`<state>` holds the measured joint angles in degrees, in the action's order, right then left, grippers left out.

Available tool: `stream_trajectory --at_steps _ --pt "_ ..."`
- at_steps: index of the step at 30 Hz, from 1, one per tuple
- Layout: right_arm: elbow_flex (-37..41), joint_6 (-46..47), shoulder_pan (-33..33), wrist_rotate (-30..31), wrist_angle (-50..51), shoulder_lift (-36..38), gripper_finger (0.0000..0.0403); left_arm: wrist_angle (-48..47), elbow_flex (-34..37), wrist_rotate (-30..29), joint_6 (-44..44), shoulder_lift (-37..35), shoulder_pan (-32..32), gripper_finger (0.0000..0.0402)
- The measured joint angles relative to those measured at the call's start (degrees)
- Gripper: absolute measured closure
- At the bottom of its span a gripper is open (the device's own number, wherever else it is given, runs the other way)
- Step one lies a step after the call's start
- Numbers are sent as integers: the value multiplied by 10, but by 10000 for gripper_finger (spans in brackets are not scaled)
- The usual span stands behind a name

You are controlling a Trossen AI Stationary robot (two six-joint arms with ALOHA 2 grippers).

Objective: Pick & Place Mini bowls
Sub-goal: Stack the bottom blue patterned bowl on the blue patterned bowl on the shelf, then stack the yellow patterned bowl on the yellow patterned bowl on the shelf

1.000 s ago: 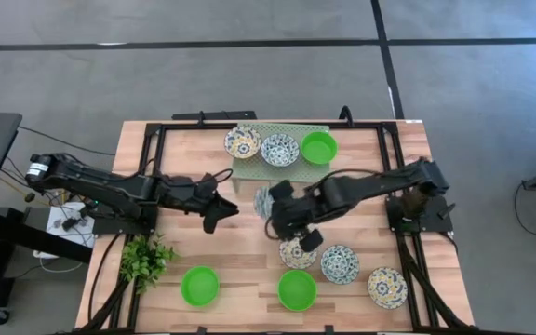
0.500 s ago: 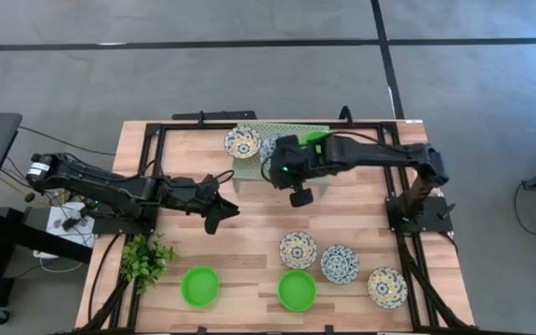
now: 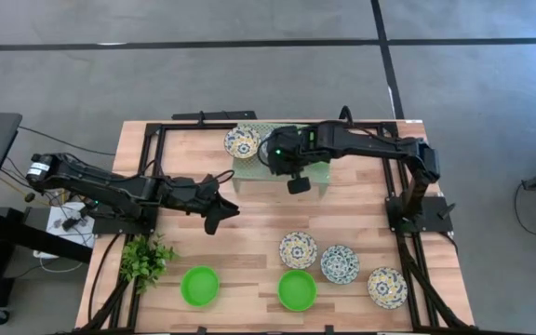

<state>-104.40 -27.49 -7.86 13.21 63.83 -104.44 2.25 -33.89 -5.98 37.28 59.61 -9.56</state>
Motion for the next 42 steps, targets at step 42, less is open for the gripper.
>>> stream_trajectory --at_steps 42 --pt "0 -9 -10 -41 7 6 326 4 0 0 2 0 0 295"
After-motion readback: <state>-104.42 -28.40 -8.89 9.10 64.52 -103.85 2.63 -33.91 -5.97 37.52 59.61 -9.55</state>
